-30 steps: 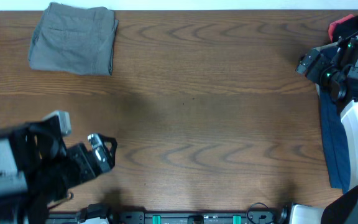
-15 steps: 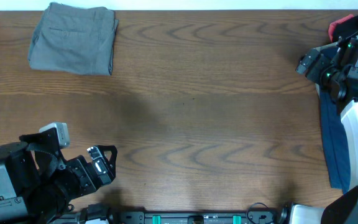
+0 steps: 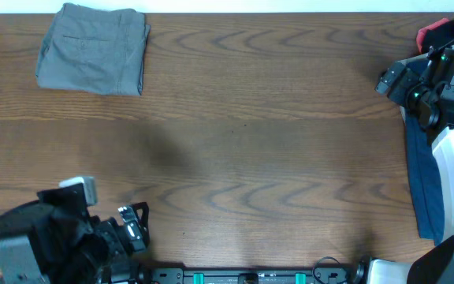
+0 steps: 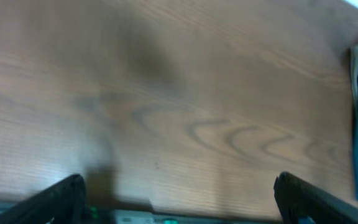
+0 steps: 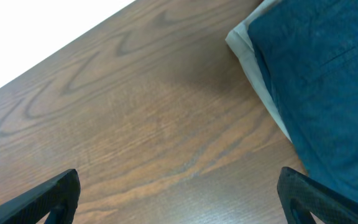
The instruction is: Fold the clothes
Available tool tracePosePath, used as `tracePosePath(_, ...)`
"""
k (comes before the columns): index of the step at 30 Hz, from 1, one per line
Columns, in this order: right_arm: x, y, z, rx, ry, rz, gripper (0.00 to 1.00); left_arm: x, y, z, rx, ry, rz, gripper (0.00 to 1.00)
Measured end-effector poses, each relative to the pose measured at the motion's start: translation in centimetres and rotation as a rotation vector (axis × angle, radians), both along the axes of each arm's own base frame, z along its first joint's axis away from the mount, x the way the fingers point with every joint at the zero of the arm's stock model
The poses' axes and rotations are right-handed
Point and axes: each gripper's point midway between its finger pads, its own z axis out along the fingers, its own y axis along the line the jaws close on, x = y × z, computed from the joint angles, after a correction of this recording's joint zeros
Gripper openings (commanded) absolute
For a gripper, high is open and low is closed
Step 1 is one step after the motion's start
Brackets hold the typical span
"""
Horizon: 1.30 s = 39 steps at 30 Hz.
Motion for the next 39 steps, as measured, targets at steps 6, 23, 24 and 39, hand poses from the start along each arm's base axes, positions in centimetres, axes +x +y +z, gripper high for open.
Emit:
tracePosePath(6, 0.0, 0.0, 0.0, 0.000, -0.001, 0.000, 0.99, 2.2, -1.6, -0.4, 0.110, -0.332, -0.214, 0.98)
tracePosePath(23, 0.0, 0.0, 0.0, 0.000, 0.000, 0.000, 0.99, 6.4, -1.7, -7.3, 0.270, -0.496, -0.334, 0.98)
tracePosePath(24, 0.0, 0.0, 0.0, 0.000, -0.001, 0.000, 0.99, 6.7, -1.6, -7.3, 0.286, -0.527, -0.324, 0.98)
tracePosePath(39, 0.0, 0.0, 0.0, 0.000, 0.000, 0.000, 0.99, 10.4, 0.2, -11.4, 0.377, -0.657, -0.231, 0.98)
